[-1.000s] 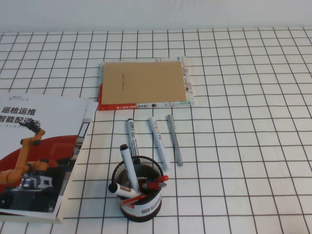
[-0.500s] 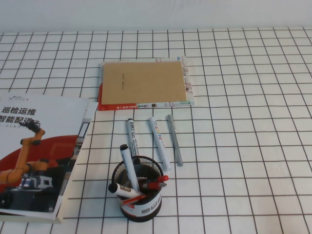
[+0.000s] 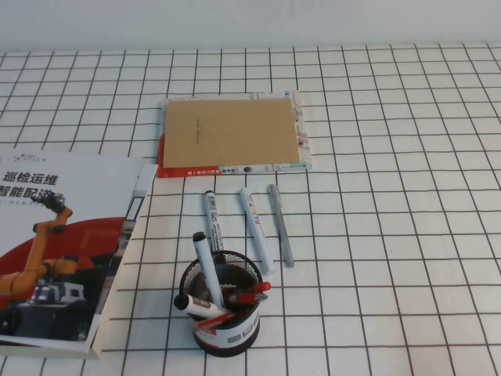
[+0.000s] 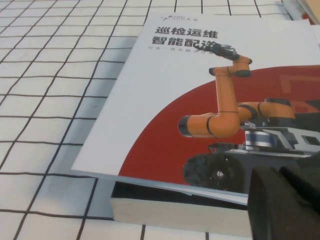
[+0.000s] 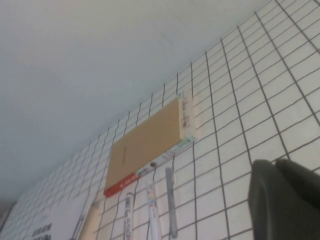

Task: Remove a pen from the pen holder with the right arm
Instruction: 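Take a marker out of the pen holder and lay it on the table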

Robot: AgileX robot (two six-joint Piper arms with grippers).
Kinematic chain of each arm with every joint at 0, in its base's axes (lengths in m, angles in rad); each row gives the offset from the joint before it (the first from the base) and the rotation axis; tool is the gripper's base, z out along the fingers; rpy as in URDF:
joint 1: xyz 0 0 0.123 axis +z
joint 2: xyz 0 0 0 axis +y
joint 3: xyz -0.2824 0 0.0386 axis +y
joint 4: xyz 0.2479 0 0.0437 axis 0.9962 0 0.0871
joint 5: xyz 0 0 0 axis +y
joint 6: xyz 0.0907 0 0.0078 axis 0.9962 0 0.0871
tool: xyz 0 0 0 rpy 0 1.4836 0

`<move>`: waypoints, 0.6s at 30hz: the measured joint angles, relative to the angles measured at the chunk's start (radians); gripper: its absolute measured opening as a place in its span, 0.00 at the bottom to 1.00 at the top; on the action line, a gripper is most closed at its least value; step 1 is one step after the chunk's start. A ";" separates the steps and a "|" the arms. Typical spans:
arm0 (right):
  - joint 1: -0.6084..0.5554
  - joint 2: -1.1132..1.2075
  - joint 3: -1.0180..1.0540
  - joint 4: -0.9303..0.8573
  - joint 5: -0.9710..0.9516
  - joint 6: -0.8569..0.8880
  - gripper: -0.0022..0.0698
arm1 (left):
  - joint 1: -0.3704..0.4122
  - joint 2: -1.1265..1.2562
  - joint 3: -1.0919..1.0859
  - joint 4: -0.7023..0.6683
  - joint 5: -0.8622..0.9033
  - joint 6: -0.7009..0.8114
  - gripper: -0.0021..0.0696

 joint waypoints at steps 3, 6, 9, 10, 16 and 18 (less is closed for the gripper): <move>0.000 0.097 -0.080 -0.045 0.068 -0.004 0.01 | 0.000 0.000 0.000 0.000 0.000 0.000 0.03; 0.000 0.226 -0.170 -0.118 0.147 -0.004 0.01 | 0.000 0.000 0.000 0.000 0.000 0.000 0.03; 0.000 0.365 -0.260 -0.167 0.203 -0.040 0.01 | 0.000 0.000 0.000 0.000 0.000 0.000 0.03; 0.000 0.405 -0.285 -0.174 0.217 -0.056 0.01 | 0.000 0.000 0.000 0.000 0.000 0.000 0.03; 0.001 0.678 -0.461 -0.195 0.307 -0.180 0.01 | 0.000 0.000 0.000 0.000 0.000 0.000 0.03; 0.012 0.753 -0.508 -0.200 0.316 -0.208 0.01 | 0.000 0.000 0.000 0.000 0.000 0.000 0.03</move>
